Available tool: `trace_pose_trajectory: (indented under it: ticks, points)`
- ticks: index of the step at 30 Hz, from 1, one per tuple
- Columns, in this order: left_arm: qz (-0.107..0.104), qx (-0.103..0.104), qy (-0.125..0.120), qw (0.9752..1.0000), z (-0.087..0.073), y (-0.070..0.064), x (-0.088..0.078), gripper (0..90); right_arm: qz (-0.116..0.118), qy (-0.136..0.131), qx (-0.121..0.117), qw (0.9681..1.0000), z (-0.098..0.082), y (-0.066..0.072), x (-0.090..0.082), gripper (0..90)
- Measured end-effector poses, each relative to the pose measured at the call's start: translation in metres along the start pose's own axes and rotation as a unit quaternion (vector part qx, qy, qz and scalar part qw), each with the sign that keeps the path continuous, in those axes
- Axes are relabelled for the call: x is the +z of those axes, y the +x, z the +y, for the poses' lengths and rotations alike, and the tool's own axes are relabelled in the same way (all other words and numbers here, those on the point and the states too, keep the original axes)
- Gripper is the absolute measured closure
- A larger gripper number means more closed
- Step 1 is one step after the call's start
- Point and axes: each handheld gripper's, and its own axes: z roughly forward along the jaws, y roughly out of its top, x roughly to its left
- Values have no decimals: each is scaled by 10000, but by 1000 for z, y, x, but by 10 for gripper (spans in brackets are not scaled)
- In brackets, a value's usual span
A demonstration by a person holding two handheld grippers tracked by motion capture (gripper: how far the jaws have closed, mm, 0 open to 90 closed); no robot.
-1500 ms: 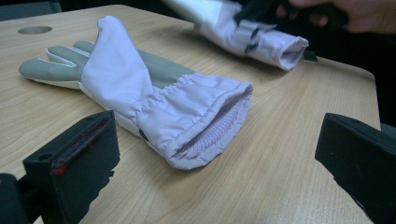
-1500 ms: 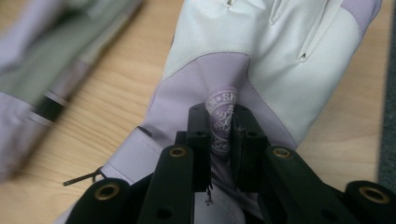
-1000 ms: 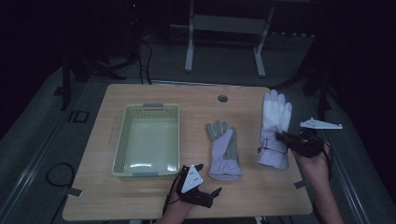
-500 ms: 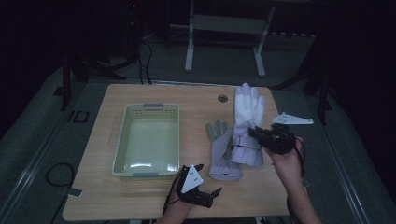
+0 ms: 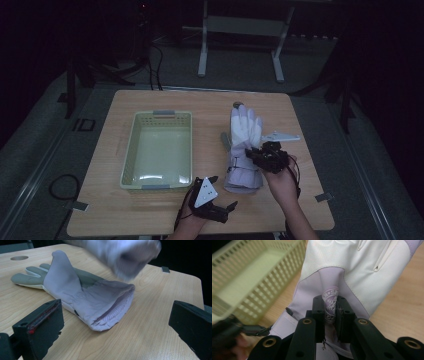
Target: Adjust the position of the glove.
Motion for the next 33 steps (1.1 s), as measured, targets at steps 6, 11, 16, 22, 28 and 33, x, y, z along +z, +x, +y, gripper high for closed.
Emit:
trace_pose_trajectory:
  ticks: [6,11,16,22,28,33]
  points:
    - [36,13,-7,10000,0,-1,0,1,-79,428,85,9990,-12,-7,23,792]
    - [33,2,-6,10000,0,-1,0,1,-58,610,206,9979,-17,-13,39,789]
    - [10,-13,2,10000,0,0,0,1,-95,737,286,9968,-20,-18,52,781]
    - [11,6,-4,10000,0,-1,0,1,-132,770,339,9964,-25,-23,64,764]
    - [45,49,9,10000,0,-1,0,1,-249,800,118,9964,-25,-31,60,753]
    - [42,22,19,10000,0,-1,0,1,-278,838,159,9960,-27,-46,56,744]
